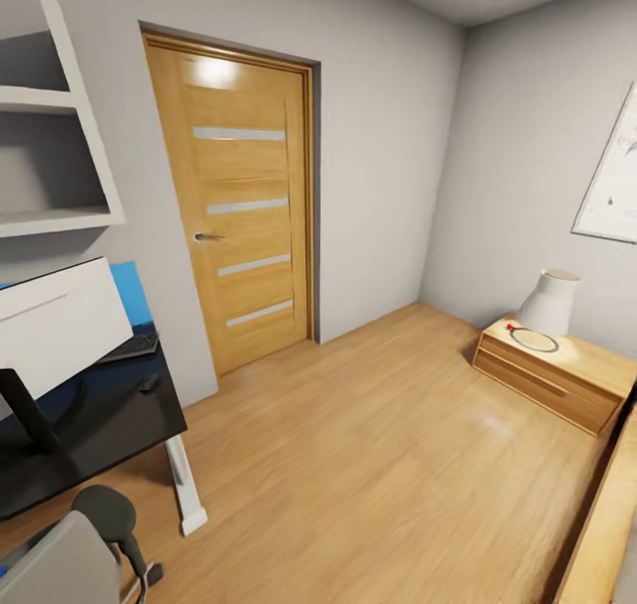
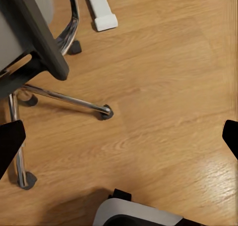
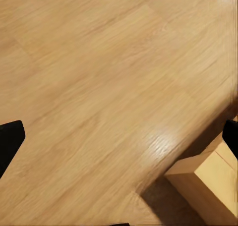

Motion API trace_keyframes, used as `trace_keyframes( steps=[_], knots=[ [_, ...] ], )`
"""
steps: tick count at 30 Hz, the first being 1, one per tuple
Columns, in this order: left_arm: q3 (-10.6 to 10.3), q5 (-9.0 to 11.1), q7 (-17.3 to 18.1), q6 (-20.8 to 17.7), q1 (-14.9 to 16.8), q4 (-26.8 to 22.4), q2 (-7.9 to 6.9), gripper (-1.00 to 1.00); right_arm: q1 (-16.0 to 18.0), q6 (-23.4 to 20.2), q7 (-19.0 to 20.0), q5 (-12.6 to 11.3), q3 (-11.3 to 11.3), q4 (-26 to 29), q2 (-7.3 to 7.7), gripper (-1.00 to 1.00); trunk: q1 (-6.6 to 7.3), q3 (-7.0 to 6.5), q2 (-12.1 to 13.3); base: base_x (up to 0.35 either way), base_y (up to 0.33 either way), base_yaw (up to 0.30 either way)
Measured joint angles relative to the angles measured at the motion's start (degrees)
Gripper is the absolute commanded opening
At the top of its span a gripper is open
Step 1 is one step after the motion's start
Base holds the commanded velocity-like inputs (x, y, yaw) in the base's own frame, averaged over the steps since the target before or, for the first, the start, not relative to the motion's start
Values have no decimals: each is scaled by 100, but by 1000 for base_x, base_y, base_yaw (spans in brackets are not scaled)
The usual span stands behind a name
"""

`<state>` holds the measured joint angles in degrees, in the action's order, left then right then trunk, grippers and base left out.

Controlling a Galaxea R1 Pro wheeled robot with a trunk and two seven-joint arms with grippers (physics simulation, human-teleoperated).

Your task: In the bedroom, organize the workspace by keeping the computer under the desk, ensuring the monitor is on the desk, placing the keyboard on the desk next to the monitor, placing the mouse on the desk next to the keyboard, moving the folder from the swivel chair onto the desk next to the mouse, stacking the notebook on top of the folder with the pen on top of the notebook, and positioning the swivel chair next to the desk.

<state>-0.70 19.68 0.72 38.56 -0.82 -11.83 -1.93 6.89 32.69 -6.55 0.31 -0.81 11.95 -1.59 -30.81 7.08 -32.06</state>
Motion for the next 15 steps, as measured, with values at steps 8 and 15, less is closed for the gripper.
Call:
trace_keyframes(
  steps=[8,15],
  knots=[
    [0,0,0,-2,0,0,0,100,0,0,0,0,0,5,3,100,1,0,-1,40,0,-299],
    [0,0,0,-2,1,-1,0,100,0,0,0,0,0,1,0,100,3,3,-1,268,18,-274]
  ],
)
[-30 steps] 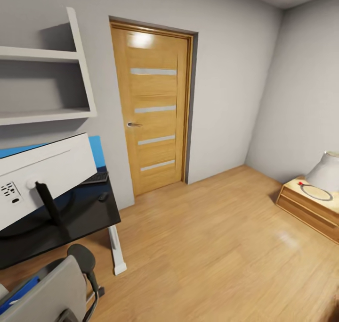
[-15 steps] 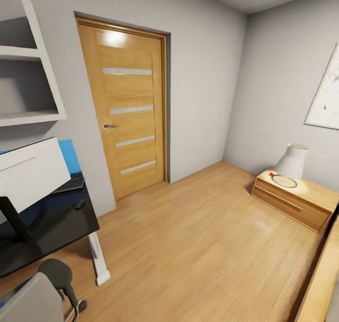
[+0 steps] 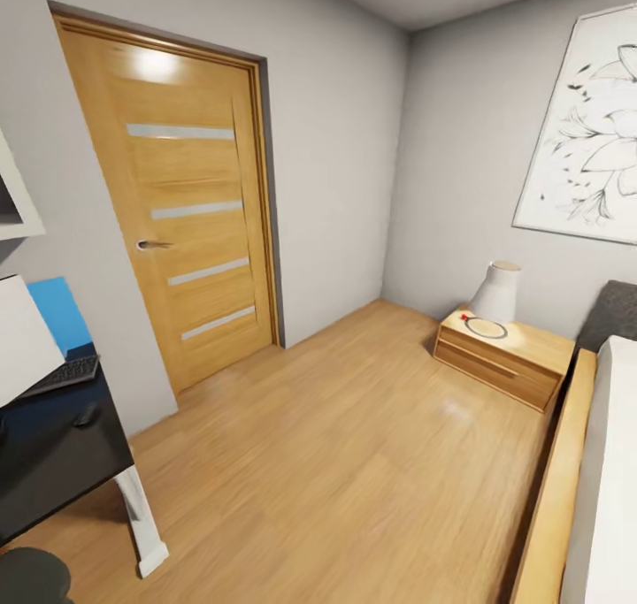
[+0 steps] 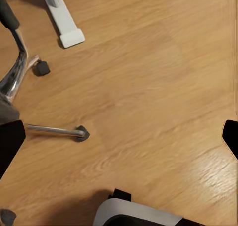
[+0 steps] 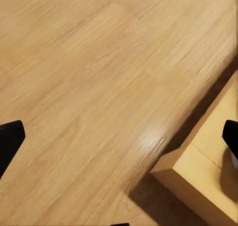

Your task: In the bedroom, organize the workspace by keeping the computer under the desk, ensuring the monitor is on the desk, placing the keyboard on the desk next to the monitor, placing the mouse on the desk next to the keyboard, moving the folder from the swivel chair onto the desk next to the mouse, stacking the notebook on top of the folder with the pen on top of the notebook, and positioning the swivel chair next to the desk.

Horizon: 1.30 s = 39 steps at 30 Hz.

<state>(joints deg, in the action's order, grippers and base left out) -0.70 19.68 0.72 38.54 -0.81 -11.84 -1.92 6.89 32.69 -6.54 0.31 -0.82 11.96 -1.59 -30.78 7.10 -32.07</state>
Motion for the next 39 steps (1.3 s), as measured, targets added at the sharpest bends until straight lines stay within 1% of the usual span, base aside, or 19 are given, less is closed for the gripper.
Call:
trace_keyframes(
  steps=[10,16,27,39],
  knots=[
    [0,-5,0,0,-3,-1,5,100,1,0,1,7,0,1,1,100,0,22,0,322,95,-49],
    [-4,-8,0,-1,0,-1,7,100,1,1,8,8,0,0,2,100,0,40,0,325,11,-2],
    [-17,-36,0,-1,2,-1,0,100,1,1,10,8,5,0,3,100,0,126,0,325,0,0],
    [-32,-43,0,-10,0,-1,0,100,1,3,19,15,15,-6,-2,100,0,138,0,326,0,0]
  ],
)
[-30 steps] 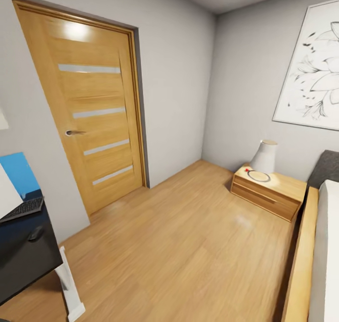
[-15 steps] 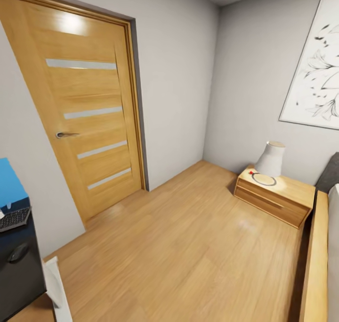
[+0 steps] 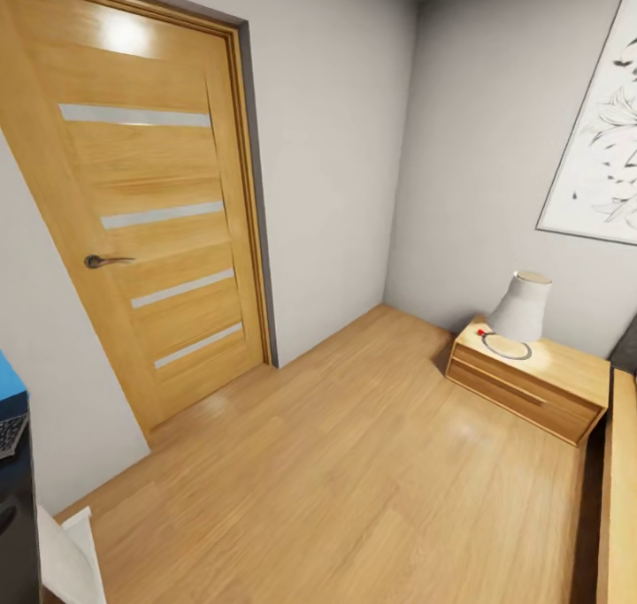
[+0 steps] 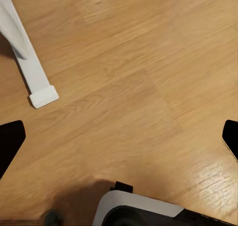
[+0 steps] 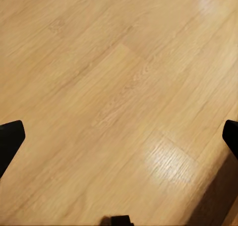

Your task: In the bedroom, organize the workspace by keeping the computer under the desk, ensuring the monitor is on the desk, placing the keyboard on the desk next to the monitor, placing the mouse on the desk next to the keyboard, moving the folder from the swivel chair onto the desk next to the mouse, stacking the notebook on top of the folder with the pen on top of the notebook, and positioning the swivel chair next to the desk.

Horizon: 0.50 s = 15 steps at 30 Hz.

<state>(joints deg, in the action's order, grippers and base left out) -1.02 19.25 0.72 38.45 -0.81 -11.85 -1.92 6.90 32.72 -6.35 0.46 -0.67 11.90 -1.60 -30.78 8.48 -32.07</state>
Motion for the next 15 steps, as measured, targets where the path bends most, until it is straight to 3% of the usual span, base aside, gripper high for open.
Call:
trace_keyframes(
  steps=[15],
  knots=[
    [0,4,0,0,-3,0,0,100,0,-2,-4,1,1,0,3,100,0,0,0,328,0,0]
  ],
)
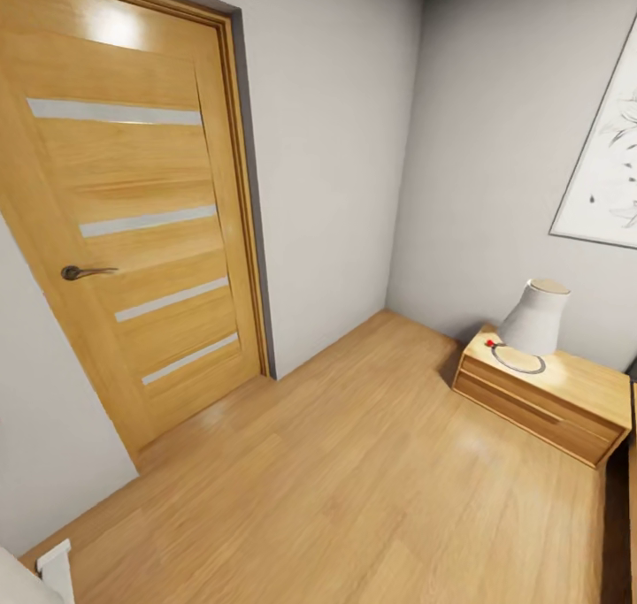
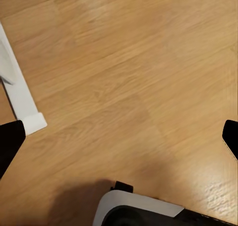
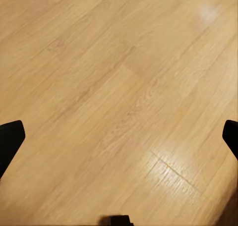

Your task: In the bedroom, organize the workspace by keeping the computer under the desk, ensuring the monitor is on the desk, placing the keyboard on the desk next to the monitor, placing the mouse on the desk next to the keyboard, moving the folder from the swivel chair onto the desk next to the mouse, stacking the notebook on top of the folder with the pen on top of the notebook, and positioning the swivel chair next to the desk.

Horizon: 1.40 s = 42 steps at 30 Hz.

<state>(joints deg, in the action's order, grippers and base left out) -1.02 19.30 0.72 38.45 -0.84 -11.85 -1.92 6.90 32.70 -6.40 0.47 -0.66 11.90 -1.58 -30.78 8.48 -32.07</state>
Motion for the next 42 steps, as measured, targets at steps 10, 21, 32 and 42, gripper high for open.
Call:
trace_keyframes(
  steps=[10,21,32,42],
  knots=[
    [1,0,0,0,0,0,-6,100,0,2,-4,0,0,-5,-2,100,0,0,0,328,0,47],
    [5,0,0,0,0,0,-8,100,0,9,-2,0,0,0,1,100,0,0,0,328,0,227],
    [8,1,0,0,-1,0,-11,100,0,9,3,0,0,0,2,100,0,0,0,328,0,145],
    [8,0,0,7,-1,0,-13,100,0,9,4,0,0,0,1,100,0,0,0,328,-35,7]
  ],
)
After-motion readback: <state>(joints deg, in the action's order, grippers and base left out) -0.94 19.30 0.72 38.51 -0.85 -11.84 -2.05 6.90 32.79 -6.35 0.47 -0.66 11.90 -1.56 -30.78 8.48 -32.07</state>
